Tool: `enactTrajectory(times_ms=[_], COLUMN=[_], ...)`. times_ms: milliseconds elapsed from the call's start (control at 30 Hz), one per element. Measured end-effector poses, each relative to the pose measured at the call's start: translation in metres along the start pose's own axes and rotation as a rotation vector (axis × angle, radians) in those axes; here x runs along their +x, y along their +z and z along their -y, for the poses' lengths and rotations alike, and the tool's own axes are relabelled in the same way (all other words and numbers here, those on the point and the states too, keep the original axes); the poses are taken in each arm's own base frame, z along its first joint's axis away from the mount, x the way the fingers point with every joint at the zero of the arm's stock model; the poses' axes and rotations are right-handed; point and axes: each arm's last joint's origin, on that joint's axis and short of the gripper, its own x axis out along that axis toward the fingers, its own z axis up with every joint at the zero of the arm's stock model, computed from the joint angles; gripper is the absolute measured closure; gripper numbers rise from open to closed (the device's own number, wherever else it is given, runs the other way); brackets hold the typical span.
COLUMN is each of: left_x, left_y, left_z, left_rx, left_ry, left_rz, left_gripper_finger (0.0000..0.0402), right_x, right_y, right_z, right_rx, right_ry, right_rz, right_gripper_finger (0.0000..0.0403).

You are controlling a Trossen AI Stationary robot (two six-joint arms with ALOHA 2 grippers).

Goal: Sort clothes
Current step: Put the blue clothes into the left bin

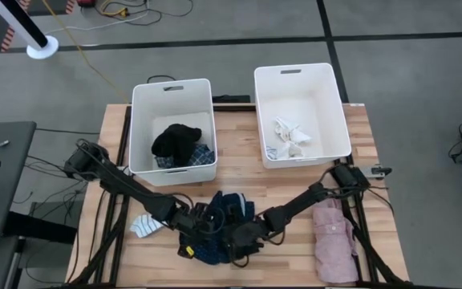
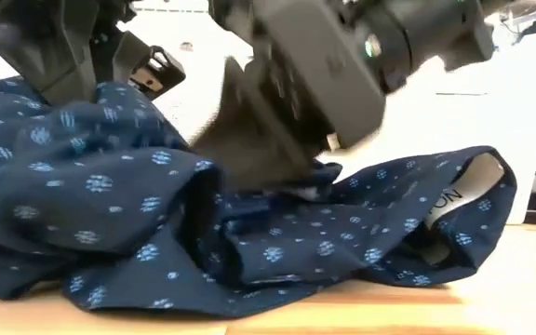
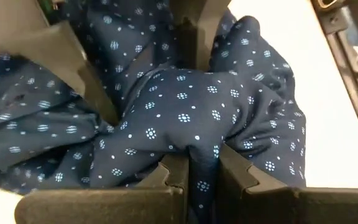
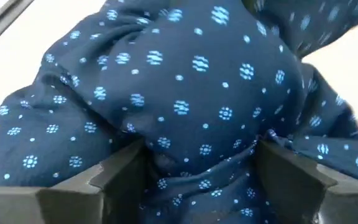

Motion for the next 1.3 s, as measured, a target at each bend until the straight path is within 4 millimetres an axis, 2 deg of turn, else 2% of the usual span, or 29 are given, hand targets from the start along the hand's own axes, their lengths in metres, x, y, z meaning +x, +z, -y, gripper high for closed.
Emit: enactTrajectory(times_ms=[100, 167, 233, 367, 400, 533, 700, 800, 1000, 1133, 1300], left_x=[0.005, 0.007, 0.007, 0.007, 0.006, 0.002, -0.014, -0.031, -0.070, -0.097, -0.124], left_y=[-0.002, -0.003, -0.004, -0.003, -0.003, 0.003, 0.018, 0.030, 0.045, 0.050, 0.051], left_z=[-0.001, -0.001, -0.001, 0.000, 0.000, 0.000, 0.010, 0.019, 0.036, 0.045, 0.057], left_rx=[0.000, 0.000, -0.001, -0.002, -0.003, -0.004, 0.027, 0.062, 0.108, 0.097, 0.073], left_ry=[0.010, 0.012, 0.013, 0.008, 0.008, 0.012, 0.017, 0.080, 0.243, 0.342, 0.424], left_rz=[-0.022, -0.030, -0.037, -0.029, -0.025, -0.032, -0.043, -0.049, -0.085, -0.104, -0.096], left_gripper_finger=[0.0369, 0.0369, 0.0369, 0.0369, 0.0367, 0.0352, 0.0345, 0.0331, 0.0275, 0.0242, 0.0221], right_x=[0.012, 0.019, 0.021, 0.016, 0.014, 0.003, -0.015, -0.028, -0.054, -0.073, -0.092], right_y=[-0.010, -0.012, -0.013, -0.007, -0.005, 0.005, 0.026, 0.039, 0.065, 0.081, 0.096], right_z=[0.004, 0.005, 0.004, 0.003, 0.001, 0.001, 0.005, 0.008, 0.012, 0.016, 0.018], right_rx=[0.073, 0.094, 0.096, 0.024, 0.002, -0.046, -0.100, -0.128, -0.181, -0.210, -0.251], right_ry=[0.004, 0.024, 0.034, 0.053, 0.059, 0.025, -0.009, -0.027, -0.070, -0.097, -0.116], right_rz=[-0.030, -0.041, -0.047, -0.040, -0.034, -0.014, 0.039, 0.071, 0.151, 0.204, 0.249], right_gripper_finger=[0.0129, 0.0165, 0.0221, 0.0362, 0.0375, 0.0377, 0.0377, 0.0377, 0.0377, 0.0377, 0.0377])
